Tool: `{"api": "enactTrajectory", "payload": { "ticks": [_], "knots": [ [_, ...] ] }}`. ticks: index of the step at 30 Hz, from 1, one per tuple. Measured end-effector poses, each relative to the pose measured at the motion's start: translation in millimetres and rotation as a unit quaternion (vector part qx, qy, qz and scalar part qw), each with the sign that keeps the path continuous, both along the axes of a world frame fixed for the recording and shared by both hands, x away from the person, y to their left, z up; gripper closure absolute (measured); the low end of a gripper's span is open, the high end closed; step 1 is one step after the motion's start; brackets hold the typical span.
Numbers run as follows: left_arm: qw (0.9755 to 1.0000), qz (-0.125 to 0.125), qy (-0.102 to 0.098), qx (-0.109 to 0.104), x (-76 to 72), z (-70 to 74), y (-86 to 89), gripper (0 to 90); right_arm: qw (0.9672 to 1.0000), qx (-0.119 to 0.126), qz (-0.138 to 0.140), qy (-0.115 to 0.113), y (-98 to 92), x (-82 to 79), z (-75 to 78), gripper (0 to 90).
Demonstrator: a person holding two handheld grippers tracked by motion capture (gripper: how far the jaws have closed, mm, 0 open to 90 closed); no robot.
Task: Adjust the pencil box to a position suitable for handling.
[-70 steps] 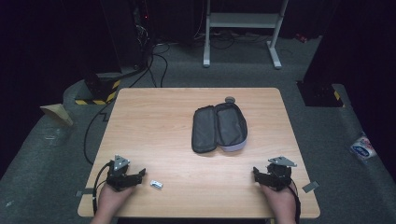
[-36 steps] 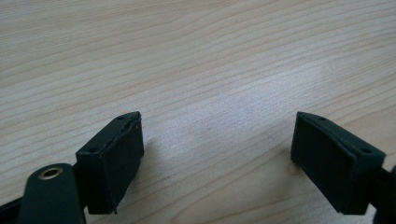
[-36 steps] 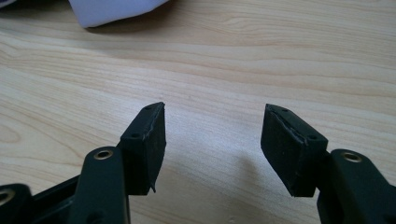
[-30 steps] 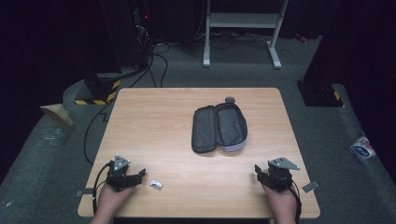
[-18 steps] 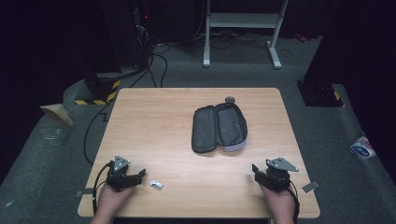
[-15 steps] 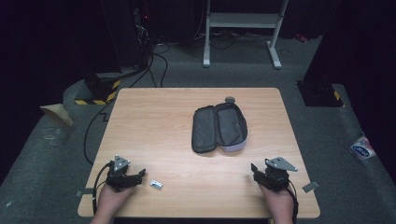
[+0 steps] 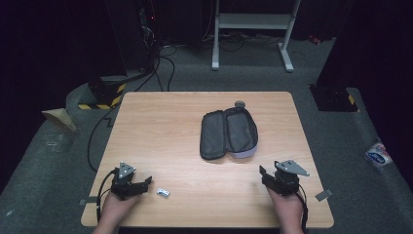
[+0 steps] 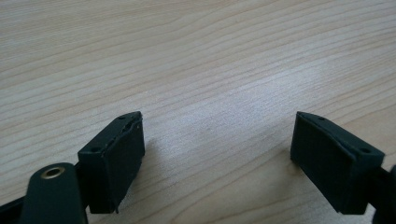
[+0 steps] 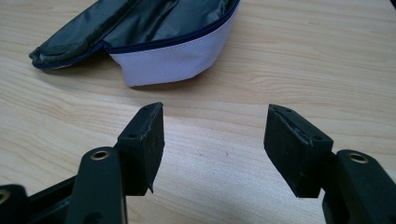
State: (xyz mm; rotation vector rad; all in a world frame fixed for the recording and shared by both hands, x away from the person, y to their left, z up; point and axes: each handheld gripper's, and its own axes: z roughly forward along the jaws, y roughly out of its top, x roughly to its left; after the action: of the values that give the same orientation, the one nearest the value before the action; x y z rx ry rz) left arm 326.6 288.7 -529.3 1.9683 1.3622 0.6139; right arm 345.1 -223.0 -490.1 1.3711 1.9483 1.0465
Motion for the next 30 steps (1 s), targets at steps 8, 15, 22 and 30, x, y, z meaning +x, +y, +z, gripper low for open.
{"api": "enactTrajectory", "payload": {
  "ticks": [8, 15, 22, 30],
  "knots": [
    [1.0, 0.0, 0.0, 0.002, 0.1, 0.2, 0.0, 17.8, 1.0, 0.003, -0.003, 0.007, 4.0, 7.1, 1.8, 38.2],
    [1.0, 0.001, 0.001, 0.001, 0.1, 0.2, -0.2, 17.8, 1.0, 0.001, 0.002, 0.003, 8.2, 10.4, 9.1, 38.3],
    [1.0, 0.002, 0.001, 0.0, -0.5, 0.2, -0.5, 18.0, 1.0, 0.003, -0.002, -0.004, 12.2, 15.3, 24.5, 39.0],
    [1.0, 0.0, 0.001, -0.003, -0.2, 0.0, -0.7, 18.4, 0.9999, -0.005, 0.009, -0.007, 20.6, 28.5, 31.4, 40.7]
  ]
}}
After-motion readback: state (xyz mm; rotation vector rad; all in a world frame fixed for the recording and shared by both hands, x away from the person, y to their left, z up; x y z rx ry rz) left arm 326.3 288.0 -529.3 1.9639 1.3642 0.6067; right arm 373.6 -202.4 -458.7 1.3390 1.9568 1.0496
